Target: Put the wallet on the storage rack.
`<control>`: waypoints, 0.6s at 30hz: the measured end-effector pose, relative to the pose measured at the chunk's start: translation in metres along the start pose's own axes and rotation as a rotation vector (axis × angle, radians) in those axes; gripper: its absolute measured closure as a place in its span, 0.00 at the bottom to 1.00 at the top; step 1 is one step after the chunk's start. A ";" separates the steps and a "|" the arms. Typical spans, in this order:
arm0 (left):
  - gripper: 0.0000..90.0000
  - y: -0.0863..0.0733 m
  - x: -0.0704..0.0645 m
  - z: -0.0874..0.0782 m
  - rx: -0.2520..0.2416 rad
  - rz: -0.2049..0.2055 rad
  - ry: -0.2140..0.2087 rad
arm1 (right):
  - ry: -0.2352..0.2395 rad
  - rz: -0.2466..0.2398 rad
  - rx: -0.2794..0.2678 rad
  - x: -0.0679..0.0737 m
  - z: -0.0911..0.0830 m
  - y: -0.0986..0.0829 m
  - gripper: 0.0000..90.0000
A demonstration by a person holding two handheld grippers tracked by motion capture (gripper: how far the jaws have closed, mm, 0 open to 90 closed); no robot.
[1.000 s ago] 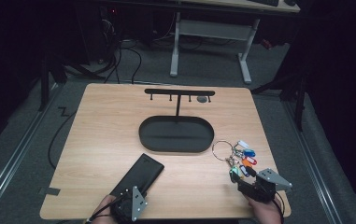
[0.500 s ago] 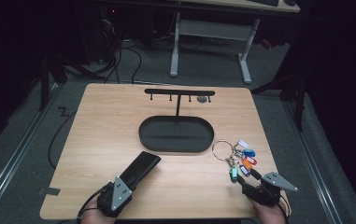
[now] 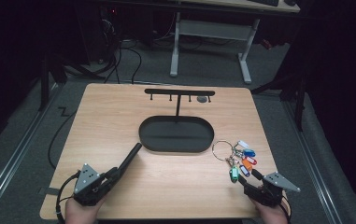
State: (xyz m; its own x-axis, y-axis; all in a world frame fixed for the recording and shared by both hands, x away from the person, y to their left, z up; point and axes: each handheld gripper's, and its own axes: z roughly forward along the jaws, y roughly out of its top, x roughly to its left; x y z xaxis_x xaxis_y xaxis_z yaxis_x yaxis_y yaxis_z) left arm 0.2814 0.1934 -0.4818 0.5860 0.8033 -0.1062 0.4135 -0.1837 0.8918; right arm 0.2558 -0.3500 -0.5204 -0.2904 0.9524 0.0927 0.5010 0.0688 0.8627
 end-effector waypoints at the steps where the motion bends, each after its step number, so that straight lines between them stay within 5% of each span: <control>1: 0.92 0.000 0.003 -0.001 -0.005 -0.013 -0.004 | 0.000 -0.003 0.000 0.001 0.000 0.000 0.39; 9: 0.90 -0.002 0.021 -0.006 -0.042 -0.047 0.041 | -0.005 0.009 -0.005 0.000 -0.003 -0.001 0.39; 18: 0.87 -0.003 0.023 -0.008 -0.051 0.006 0.087 | -0.007 0.003 -0.002 0.000 -0.004 -0.002 0.39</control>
State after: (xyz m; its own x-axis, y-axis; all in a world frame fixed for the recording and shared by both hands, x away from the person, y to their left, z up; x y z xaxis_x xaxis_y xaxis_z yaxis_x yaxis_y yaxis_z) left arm 0.2884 0.2166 -0.4831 0.5250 0.8487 -0.0642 0.3725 -0.1613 0.9139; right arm 0.2521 -0.3516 -0.5201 -0.2829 0.9548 0.0915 0.4998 0.0653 0.8637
